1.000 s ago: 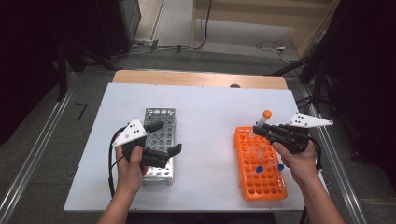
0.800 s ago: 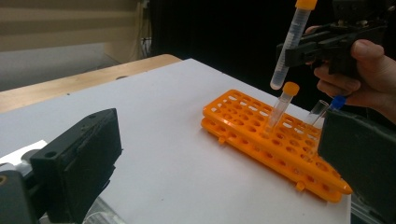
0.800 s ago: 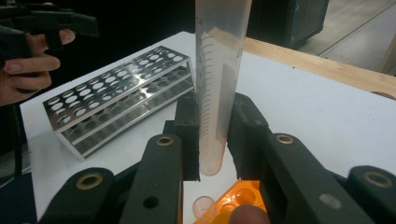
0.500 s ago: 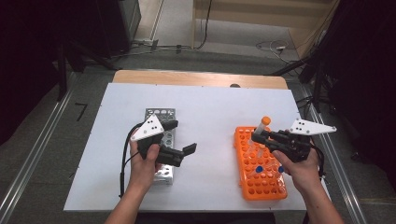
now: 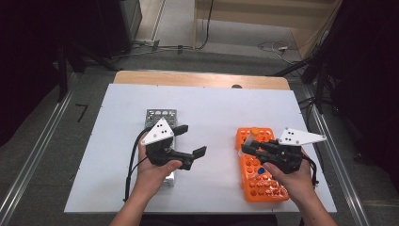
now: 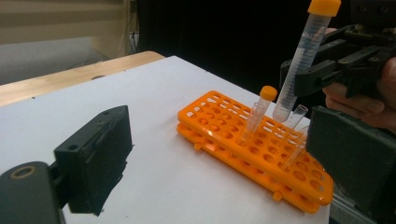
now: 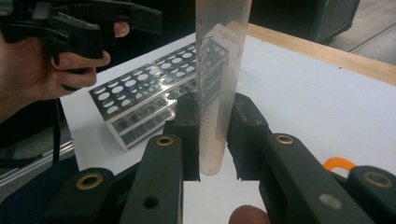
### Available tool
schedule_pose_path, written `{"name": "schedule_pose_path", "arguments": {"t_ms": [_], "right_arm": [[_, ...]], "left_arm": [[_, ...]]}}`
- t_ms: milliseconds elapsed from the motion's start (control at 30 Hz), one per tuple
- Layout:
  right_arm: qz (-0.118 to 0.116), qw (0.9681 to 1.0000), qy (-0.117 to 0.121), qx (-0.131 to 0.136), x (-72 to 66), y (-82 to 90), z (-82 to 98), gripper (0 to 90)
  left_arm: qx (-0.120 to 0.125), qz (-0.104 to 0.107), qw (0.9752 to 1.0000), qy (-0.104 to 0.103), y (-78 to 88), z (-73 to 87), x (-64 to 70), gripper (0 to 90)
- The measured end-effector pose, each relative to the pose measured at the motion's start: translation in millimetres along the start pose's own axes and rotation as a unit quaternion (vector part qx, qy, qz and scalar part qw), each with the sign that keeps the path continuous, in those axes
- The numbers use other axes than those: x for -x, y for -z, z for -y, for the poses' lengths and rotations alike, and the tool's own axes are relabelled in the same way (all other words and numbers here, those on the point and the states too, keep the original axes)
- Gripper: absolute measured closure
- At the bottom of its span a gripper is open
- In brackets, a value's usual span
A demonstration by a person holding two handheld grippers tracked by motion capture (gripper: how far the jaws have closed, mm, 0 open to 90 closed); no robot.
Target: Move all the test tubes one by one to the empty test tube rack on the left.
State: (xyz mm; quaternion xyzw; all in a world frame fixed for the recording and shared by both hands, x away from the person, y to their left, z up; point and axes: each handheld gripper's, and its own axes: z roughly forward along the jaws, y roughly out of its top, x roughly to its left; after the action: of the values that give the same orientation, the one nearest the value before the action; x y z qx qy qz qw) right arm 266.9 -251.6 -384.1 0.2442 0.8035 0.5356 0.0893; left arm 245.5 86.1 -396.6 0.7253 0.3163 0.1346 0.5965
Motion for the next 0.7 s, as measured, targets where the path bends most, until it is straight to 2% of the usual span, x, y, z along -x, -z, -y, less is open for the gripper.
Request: {"name": "schedule_pose_path", "arguments": {"t_ms": [267,467,700], "right_arm": [[-0.012,0.9998,0.009,-0.012,-15.3,-12.7,2.1,72.6],[-0.021,0.9995,0.012,-0.021,-20.3,-21.5,4.6,72.7],[-0.029,0.9987,0.027,-0.032,-29.0,-28.9,3.6,72.6]], "left_arm": [[-0.010,0.012,0.9999,0.000,-9.4,-0.5,12.5,20.0],[0.000,0.046,0.9990,0.002,-13.3,-4.9,20.1,29.2],[0.009,0.078,0.9969,-0.010,-20.6,-14.9,34.5,37.8]]}}
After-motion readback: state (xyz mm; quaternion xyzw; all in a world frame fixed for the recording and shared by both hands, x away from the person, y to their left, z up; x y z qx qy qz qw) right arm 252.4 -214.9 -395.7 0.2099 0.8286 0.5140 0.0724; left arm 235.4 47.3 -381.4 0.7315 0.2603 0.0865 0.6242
